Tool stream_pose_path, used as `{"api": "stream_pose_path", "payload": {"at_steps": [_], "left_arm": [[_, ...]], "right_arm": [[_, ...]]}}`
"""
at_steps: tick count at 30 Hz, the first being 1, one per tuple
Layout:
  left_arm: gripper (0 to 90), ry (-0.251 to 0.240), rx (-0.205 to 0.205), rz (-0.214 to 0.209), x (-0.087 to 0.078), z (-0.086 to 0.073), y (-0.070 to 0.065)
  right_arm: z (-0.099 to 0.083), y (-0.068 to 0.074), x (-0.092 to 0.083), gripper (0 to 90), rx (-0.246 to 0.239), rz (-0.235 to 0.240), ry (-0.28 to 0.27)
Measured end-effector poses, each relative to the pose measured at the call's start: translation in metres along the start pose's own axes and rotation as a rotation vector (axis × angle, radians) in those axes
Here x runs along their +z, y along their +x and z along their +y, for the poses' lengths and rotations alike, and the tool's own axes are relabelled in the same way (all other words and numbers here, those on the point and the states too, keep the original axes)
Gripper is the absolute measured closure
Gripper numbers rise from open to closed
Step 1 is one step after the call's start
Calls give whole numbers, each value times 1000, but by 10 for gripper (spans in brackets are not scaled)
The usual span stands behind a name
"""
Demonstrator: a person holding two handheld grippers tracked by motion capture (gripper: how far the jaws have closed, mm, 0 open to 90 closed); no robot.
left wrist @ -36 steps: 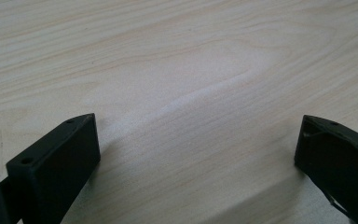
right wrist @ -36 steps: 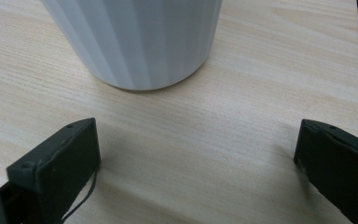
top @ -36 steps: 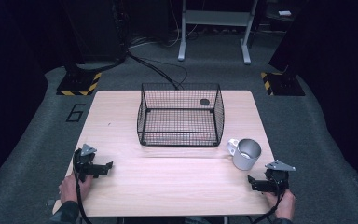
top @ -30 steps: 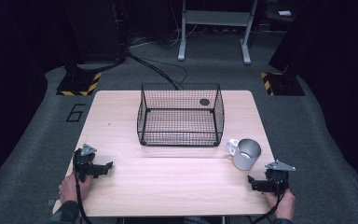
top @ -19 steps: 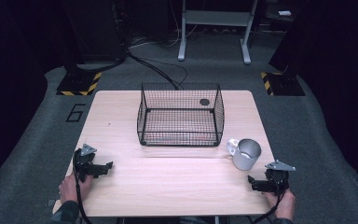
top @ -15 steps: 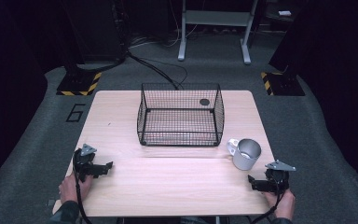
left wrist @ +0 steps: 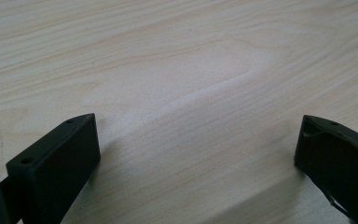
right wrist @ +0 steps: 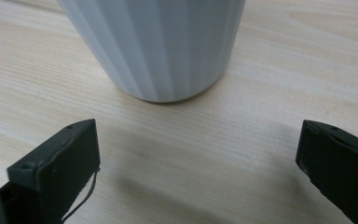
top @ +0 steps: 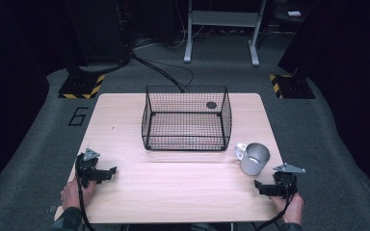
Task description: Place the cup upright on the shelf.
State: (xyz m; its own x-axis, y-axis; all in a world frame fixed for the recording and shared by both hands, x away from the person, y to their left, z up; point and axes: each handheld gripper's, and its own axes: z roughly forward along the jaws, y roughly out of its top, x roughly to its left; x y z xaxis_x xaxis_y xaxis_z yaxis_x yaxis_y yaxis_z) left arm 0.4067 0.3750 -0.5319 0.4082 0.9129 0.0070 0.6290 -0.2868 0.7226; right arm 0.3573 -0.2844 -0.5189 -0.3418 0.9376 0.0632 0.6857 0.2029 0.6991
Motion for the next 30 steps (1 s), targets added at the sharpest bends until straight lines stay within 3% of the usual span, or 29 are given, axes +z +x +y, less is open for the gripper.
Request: {"api": "stream_pose_path", "payload": {"at_steps": [14,20,30], "left_arm": [[1,2,-1,0,0,0,0],[1,2,0,0,0,0,0],[1,0,1,1,0,0,0]], "right_arm": [[37,6,-14,0,-57,34,-59],[49,6,-15,0,-79,51,-54],[67,0,-8,0,-125,135,-53]]}}
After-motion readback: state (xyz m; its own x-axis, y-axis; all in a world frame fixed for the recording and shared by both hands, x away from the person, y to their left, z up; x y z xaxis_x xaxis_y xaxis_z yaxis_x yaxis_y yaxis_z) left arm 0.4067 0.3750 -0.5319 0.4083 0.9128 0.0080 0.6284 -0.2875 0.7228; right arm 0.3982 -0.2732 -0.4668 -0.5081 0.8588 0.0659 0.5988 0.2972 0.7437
